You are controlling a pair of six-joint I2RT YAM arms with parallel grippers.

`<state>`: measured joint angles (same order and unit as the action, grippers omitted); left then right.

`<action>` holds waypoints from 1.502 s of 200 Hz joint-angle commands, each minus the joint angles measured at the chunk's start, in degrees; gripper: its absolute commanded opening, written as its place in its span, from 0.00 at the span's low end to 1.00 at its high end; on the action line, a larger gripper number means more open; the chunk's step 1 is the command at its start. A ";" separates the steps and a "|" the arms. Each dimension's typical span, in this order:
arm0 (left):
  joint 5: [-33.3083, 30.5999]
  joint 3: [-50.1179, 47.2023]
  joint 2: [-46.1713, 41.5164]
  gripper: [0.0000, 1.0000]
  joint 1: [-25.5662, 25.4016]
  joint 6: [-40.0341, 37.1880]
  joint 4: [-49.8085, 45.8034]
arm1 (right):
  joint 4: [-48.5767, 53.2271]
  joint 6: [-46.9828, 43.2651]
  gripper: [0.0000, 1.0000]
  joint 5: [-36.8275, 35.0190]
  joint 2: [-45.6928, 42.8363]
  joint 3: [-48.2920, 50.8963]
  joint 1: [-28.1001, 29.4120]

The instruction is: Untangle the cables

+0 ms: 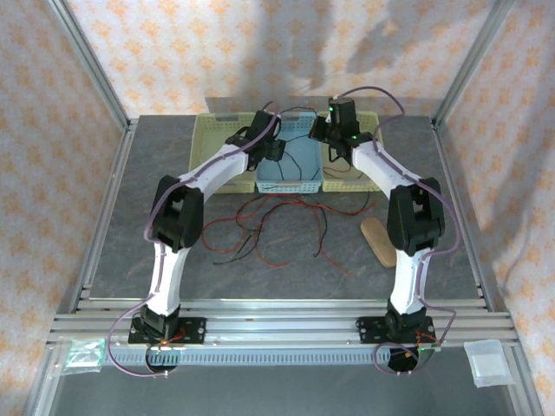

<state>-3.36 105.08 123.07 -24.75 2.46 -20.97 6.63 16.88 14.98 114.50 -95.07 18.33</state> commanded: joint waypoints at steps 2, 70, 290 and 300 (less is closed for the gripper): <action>3.78 -3.77 -8.54 0.73 0.21 -0.52 5.15 | 0.68 -0.91 0.00 -1.21 1.07 -1.12 0.01; 6.25 -17.36 -24.35 0.73 0.85 7.61 13.95 | 3.37 -3.60 0.02 -0.35 5.52 -0.85 3.64; 5.77 -46.59 -52.19 0.99 -0.38 14.18 8.58 | 11.33 -9.52 0.63 -5.85 -5.34 -2.34 6.99; 4.75 -46.98 -52.48 0.99 -1.63 14.69 8.34 | 11.25 -8.80 0.69 -6.64 -8.02 -0.22 7.11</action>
<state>2.72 59.24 72.69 -24.47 16.29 -11.40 18.57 6.92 11.16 113.03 -99.07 25.56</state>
